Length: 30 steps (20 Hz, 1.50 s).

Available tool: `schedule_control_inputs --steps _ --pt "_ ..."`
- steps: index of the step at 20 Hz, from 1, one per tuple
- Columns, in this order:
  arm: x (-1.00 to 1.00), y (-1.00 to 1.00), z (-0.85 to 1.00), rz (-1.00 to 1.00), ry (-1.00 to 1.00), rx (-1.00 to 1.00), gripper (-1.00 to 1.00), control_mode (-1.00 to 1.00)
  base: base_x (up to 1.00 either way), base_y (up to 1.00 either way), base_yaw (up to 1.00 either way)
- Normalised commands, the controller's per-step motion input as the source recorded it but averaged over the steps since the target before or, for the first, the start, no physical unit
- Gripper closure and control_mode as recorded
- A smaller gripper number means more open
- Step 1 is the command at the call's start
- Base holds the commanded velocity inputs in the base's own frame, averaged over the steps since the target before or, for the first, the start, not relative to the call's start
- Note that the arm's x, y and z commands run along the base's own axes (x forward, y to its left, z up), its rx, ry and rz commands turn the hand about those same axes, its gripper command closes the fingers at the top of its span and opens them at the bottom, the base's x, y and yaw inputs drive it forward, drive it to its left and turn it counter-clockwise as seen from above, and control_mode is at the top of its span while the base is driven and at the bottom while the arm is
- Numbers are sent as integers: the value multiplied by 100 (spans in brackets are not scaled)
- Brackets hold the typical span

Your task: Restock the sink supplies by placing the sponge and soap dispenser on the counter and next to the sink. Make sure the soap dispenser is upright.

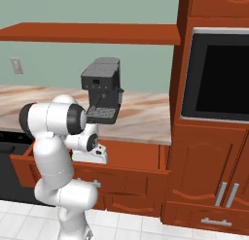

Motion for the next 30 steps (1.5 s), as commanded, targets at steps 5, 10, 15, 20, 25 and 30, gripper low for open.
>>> schedule_control_inputs --steps 5,10,15,20,25,30 --pt "-86 4 -25 0 2 0 -100 -100 0 0 0" --pt "-100 0 0 0 -1 0 -100 -100 0 0 0" --pt "-100 0 0 0 -1 0 -100 -100 0 0 0" --pt "-81 0 3 0 -4 0 -100 -100 0 0 0" --pt "-1 24 6 0 -10 0 -100 -100 0 0 0" --pt "10 61 -4 0 -11 0 -100 -100 0 0 0"
